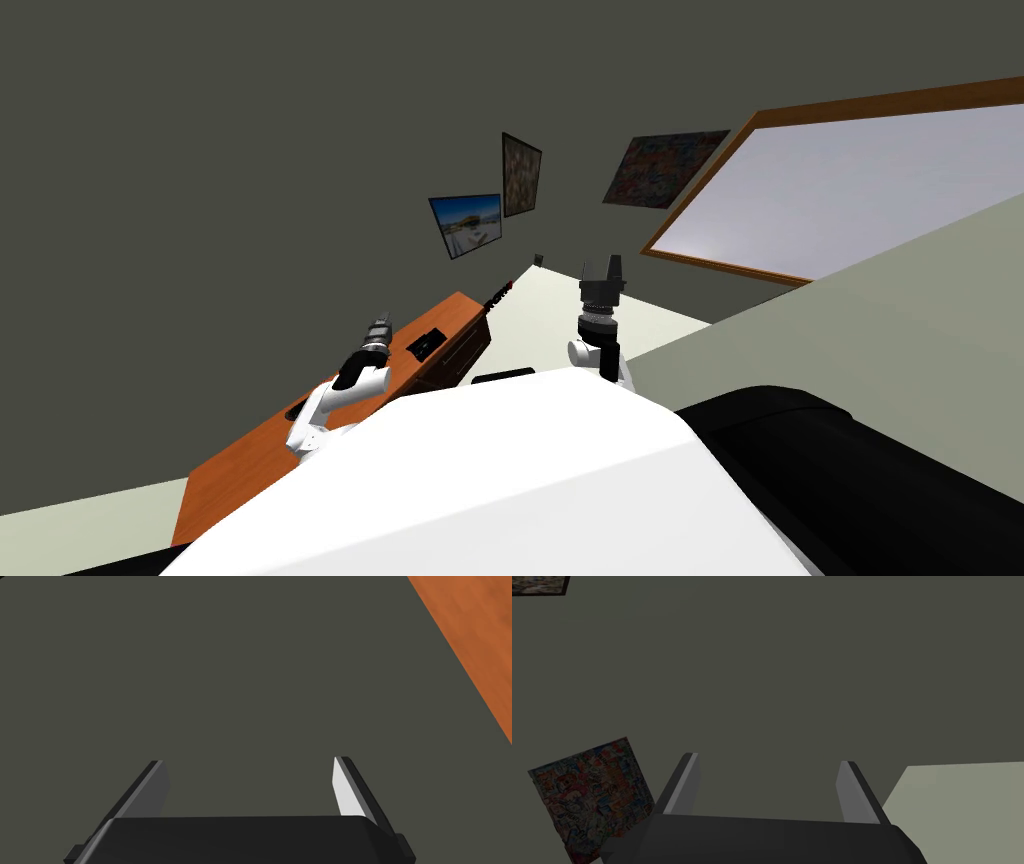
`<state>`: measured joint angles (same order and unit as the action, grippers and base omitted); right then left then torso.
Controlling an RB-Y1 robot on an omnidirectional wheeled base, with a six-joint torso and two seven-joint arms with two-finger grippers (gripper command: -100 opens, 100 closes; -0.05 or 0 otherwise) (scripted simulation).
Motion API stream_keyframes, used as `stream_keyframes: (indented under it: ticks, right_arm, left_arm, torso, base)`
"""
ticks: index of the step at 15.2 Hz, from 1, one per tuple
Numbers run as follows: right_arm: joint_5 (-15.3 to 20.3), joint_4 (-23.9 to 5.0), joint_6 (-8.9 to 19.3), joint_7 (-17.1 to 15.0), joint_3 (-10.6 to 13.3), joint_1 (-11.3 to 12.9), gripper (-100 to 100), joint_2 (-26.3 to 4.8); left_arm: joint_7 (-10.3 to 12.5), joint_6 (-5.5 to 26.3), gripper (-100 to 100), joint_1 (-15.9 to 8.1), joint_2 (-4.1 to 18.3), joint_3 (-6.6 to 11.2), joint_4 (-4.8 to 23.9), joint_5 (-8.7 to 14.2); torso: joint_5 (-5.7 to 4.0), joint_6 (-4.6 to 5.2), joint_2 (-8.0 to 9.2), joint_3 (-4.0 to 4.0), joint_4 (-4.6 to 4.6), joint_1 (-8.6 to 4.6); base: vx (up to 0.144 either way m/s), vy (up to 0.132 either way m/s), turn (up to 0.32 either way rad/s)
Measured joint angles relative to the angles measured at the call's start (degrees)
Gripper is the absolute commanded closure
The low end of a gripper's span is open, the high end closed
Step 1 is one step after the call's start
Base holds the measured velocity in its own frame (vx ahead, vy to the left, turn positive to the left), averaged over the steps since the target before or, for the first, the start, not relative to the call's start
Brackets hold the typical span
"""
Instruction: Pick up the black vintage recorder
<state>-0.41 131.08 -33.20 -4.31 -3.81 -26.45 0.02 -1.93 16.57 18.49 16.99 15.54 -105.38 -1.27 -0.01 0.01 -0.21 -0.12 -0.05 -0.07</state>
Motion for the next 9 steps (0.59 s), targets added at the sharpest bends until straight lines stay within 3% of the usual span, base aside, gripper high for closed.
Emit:
stream_keyframes:
  ticks: [9]
  right_arm:
    - [0.0,0.0,0.0,0.0,0.0,0.0,0,0.0]
  left_arm:
    - [1.6,9.5,-100,-1.5,2.0,3.48,7.6,2.1]
  torso:
    - [-0.01,-0.01,-0.07,-0.04,-0.01,-0.02]
  base:
    - [0.056,-0.022,-0.042]
